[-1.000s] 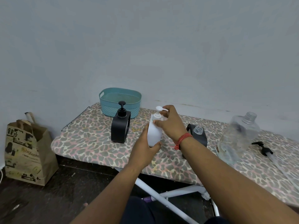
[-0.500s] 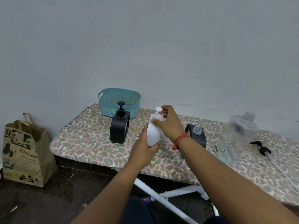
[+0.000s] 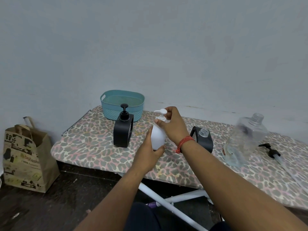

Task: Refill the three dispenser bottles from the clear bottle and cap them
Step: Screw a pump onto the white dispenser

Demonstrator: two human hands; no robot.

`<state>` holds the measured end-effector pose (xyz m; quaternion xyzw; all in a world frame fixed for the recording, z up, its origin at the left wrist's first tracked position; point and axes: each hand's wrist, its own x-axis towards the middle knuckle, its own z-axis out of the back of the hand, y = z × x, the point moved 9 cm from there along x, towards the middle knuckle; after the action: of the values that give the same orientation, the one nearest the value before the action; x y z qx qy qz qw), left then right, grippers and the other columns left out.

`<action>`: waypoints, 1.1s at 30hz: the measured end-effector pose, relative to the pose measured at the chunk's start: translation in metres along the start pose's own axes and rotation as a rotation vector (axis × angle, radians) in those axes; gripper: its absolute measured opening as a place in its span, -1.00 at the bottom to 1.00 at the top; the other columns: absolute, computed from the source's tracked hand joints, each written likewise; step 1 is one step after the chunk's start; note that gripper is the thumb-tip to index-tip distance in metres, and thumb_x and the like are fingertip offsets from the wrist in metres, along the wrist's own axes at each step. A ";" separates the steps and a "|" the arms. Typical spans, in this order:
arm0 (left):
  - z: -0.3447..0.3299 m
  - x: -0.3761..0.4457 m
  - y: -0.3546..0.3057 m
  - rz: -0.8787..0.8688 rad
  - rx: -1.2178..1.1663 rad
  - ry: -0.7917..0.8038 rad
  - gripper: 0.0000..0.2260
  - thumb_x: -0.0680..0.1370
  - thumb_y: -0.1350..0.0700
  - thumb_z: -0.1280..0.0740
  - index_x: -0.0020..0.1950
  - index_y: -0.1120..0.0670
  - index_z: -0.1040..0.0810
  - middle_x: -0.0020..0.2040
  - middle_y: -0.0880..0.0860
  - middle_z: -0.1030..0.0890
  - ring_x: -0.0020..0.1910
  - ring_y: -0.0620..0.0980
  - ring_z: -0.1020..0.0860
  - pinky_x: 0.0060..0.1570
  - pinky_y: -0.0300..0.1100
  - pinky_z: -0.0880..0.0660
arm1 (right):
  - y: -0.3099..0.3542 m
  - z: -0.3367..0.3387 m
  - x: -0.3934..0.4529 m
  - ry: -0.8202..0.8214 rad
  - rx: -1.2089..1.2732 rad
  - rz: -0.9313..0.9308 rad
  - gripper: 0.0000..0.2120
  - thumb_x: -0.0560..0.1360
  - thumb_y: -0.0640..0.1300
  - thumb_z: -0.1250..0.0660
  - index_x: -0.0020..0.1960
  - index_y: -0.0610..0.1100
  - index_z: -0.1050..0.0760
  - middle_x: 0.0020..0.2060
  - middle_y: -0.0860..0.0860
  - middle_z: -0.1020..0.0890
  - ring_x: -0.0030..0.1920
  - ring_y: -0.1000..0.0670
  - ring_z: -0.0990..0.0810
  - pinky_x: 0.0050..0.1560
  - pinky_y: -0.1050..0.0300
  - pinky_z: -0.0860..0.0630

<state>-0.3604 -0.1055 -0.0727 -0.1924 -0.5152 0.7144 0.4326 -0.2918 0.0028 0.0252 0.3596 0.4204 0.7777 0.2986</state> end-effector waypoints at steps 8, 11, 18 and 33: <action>-0.001 -0.001 0.001 0.009 0.013 -0.004 -0.20 0.60 -0.02 -0.41 0.64 -0.29 0.06 0.48 -0.10 -0.41 0.30 -0.02 -0.50 0.26 0.01 -0.53 | -0.002 0.003 0.002 -0.017 0.016 -0.023 -0.64 0.45 -0.13 -0.52 0.13 -0.04 -0.41 -0.09 0.04 -0.55 -0.09 0.12 -0.51 -0.16 0.30 -0.37; 0.000 -0.001 0.001 0.006 0.008 -0.012 -0.20 0.59 -0.02 -0.41 0.65 -0.28 0.06 0.52 -0.10 -0.39 0.35 -0.02 -0.48 0.31 0.06 -0.51 | 0.000 -0.001 0.002 -0.032 -0.017 0.003 -0.65 0.46 -0.13 -0.51 0.11 -0.03 -0.38 -0.15 0.15 -0.47 -0.14 0.22 -0.46 -0.20 0.33 -0.33; -0.002 -0.001 0.002 0.020 0.015 -0.020 -0.21 0.59 -0.05 -0.41 0.64 -0.30 0.05 0.47 -0.10 -0.44 0.30 -0.01 -0.52 0.26 0.06 -0.54 | -0.002 -0.002 -0.003 0.052 -0.034 0.020 -0.67 0.52 -0.19 -0.44 0.23 -0.04 -0.45 0.01 0.13 -0.58 0.04 0.12 -0.54 -0.07 0.43 -0.35; -0.002 0.001 0.004 0.006 0.015 -0.034 -0.23 0.59 -0.01 -0.40 0.63 -0.29 0.03 0.42 -0.13 -0.45 0.25 -0.06 -0.52 0.19 -0.04 -0.56 | -0.004 0.004 0.002 -0.021 -0.061 -0.026 -0.75 0.42 -0.17 -0.52 -0.02 -0.03 -0.49 -0.15 0.13 -0.59 -0.14 0.17 -0.53 -0.19 0.38 -0.37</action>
<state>-0.3615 -0.1037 -0.0774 -0.1788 -0.5165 0.7227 0.4231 -0.2889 0.0076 0.0239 0.3530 0.3978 0.7825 0.3239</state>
